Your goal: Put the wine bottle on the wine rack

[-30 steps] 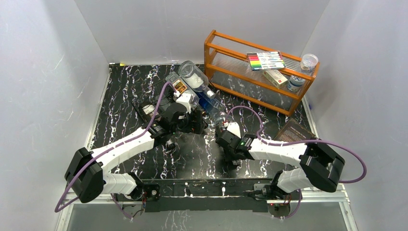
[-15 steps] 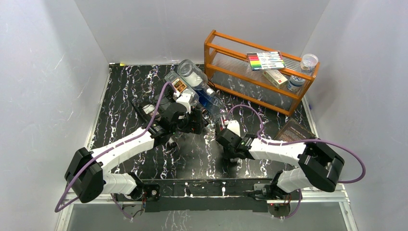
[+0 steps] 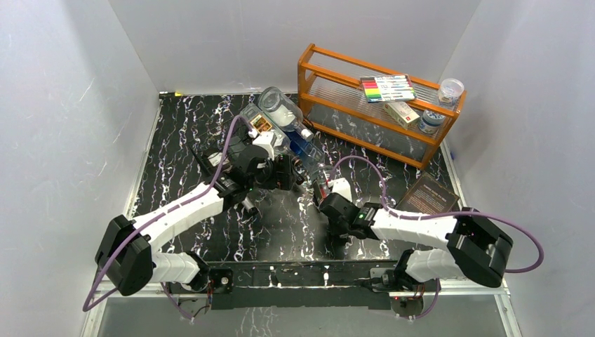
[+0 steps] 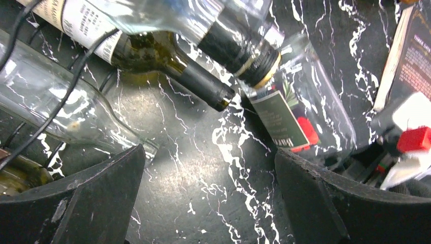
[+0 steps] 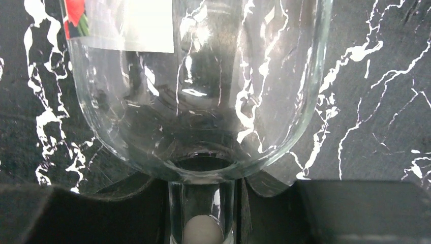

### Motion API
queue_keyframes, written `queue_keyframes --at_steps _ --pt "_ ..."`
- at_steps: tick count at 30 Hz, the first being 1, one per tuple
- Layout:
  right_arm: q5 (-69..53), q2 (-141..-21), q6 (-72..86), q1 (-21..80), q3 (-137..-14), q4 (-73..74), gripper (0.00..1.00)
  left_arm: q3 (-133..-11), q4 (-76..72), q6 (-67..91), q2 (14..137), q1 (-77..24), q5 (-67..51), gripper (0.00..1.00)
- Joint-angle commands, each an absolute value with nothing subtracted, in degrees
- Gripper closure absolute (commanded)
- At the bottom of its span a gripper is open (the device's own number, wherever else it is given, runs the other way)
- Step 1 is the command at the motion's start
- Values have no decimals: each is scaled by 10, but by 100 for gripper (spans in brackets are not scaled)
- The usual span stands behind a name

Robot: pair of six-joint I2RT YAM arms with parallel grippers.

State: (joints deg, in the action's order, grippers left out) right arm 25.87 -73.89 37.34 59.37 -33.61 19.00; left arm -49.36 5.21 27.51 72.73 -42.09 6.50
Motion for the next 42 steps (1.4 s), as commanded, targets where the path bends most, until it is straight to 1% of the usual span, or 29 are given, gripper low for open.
queue_keyframes --at_steps 1,5,9,18,25,34,42 --pt "313 -696 347 619 -334 146 100 -531 65 289 732 -402 48 2" --pt "353 -670 343 633 -333 134 100 -541 72 291 737 -391 38 2" --pt "368 -638 337 642 -322 123 100 -541 74 297 739 -384 30 2" --pt "362 -532 332 647 -276 93 100 -548 75 307 740 -372 27 2" --pt "339 -478 325 647 -250 71 100 -551 76 312 737 -366 21 2" --pt "258 -425 287 647 -223 31 100 -503 -3 316 746 -366 -87 2" --pt "211 -433 290 647 -232 66 100 -483 -62 337 781 -367 -181 2"
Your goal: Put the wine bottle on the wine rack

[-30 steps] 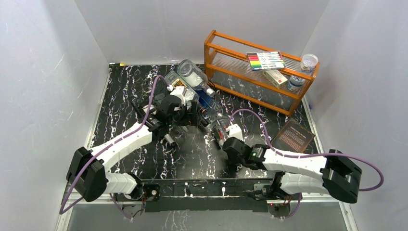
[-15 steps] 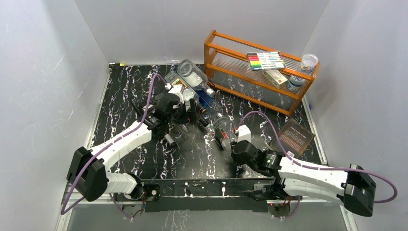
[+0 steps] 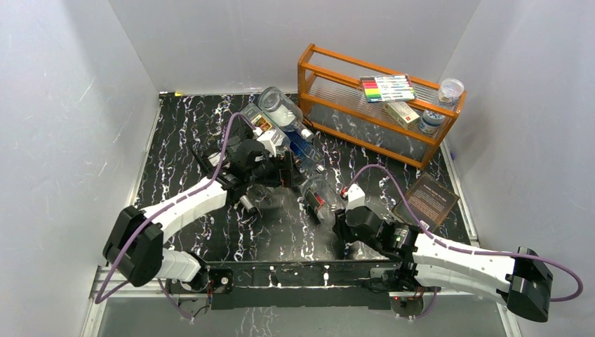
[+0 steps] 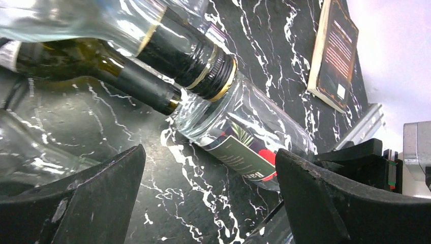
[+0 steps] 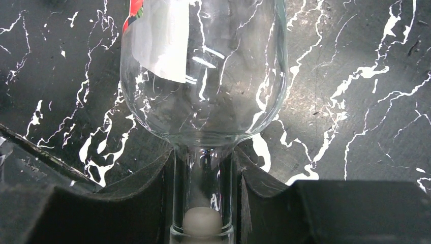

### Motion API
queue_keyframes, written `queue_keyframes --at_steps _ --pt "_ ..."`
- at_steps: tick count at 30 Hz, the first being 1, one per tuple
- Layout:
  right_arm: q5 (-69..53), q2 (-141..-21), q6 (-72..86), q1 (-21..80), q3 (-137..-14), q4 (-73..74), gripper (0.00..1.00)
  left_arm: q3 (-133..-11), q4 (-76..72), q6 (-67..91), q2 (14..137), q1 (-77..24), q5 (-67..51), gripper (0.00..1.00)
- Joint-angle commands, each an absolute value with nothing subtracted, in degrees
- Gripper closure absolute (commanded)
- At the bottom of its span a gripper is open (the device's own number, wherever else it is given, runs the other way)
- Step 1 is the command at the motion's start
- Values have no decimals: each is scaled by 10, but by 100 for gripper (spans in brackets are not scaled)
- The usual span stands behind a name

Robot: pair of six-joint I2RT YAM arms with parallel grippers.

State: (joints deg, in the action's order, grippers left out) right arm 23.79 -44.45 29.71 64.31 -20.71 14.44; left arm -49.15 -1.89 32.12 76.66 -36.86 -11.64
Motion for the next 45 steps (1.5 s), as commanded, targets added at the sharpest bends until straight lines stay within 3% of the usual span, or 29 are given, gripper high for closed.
queue_keyframes --at_steps 1,7,12,17,22,27,31,35,40,45 --pt "206 -441 297 647 -235 74 100 -481 -75 338 799 -367 -190 2" --pt "219 -494 366 647 -261 153 98 -510 -94 325 861 -375 -177 9" --pt "252 -497 397 647 -251 161 82 -523 -132 312 898 -384 -162 19" --pt "260 -506 409 647 -252 174 74 -542 -133 291 913 -395 -165 30" --pt "270 -514 429 647 -250 184 62 -535 -153 280 897 -402 -159 30" --pt "274 -527 439 647 -253 193 59 -558 -146 272 909 -403 -156 28" --pt "259 -537 432 647 -256 193 61 -569 -152 268 920 -407 -154 27" --pt "211 -550 391 648 -253 160 74 -582 -164 258 942 -410 -169 28" --pt "181 -544 354 648 -251 130 83 -586 -146 252 962 -410 -174 29" --pt "156 -553 339 648 -242 105 79 -591 -135 243 976 -412 -189 31"
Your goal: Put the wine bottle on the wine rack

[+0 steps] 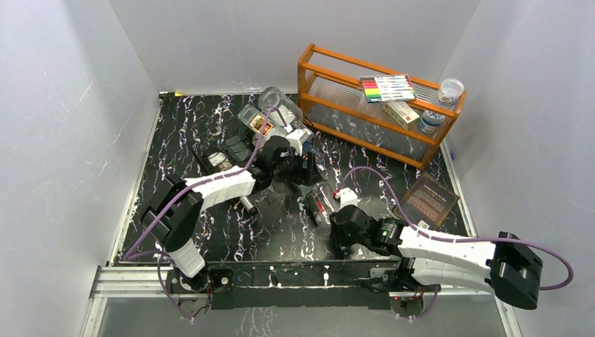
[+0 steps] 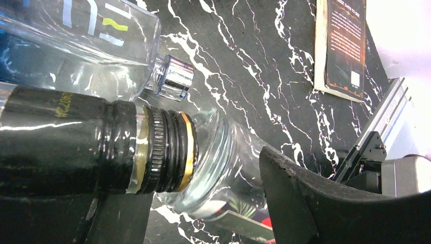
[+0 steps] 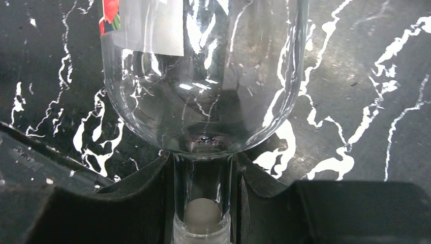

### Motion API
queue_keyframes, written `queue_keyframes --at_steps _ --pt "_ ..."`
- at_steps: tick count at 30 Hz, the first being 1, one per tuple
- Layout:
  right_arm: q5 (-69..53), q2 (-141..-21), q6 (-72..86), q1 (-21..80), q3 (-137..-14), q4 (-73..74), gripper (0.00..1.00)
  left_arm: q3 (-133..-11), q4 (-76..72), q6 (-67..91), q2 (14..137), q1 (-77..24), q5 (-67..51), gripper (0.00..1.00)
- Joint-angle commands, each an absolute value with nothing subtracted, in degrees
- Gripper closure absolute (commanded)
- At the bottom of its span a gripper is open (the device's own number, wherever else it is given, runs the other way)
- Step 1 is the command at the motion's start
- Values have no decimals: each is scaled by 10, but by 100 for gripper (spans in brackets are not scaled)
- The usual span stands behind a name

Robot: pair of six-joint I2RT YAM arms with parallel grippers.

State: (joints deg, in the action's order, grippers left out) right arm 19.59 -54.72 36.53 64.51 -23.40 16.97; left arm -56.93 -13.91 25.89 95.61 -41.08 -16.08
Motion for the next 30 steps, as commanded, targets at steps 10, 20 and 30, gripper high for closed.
queue_keyframes --at_steps 10,20,30 --pt "241 -552 394 647 -251 152 40 -543 -120 208 974 -462 -107 50" --pt "384 -635 362 647 -267 79 34 -516 -123 224 965 -481 -83 65" --pt "393 -552 281 647 -181 -47 38 -511 -127 227 977 -483 -99 71"
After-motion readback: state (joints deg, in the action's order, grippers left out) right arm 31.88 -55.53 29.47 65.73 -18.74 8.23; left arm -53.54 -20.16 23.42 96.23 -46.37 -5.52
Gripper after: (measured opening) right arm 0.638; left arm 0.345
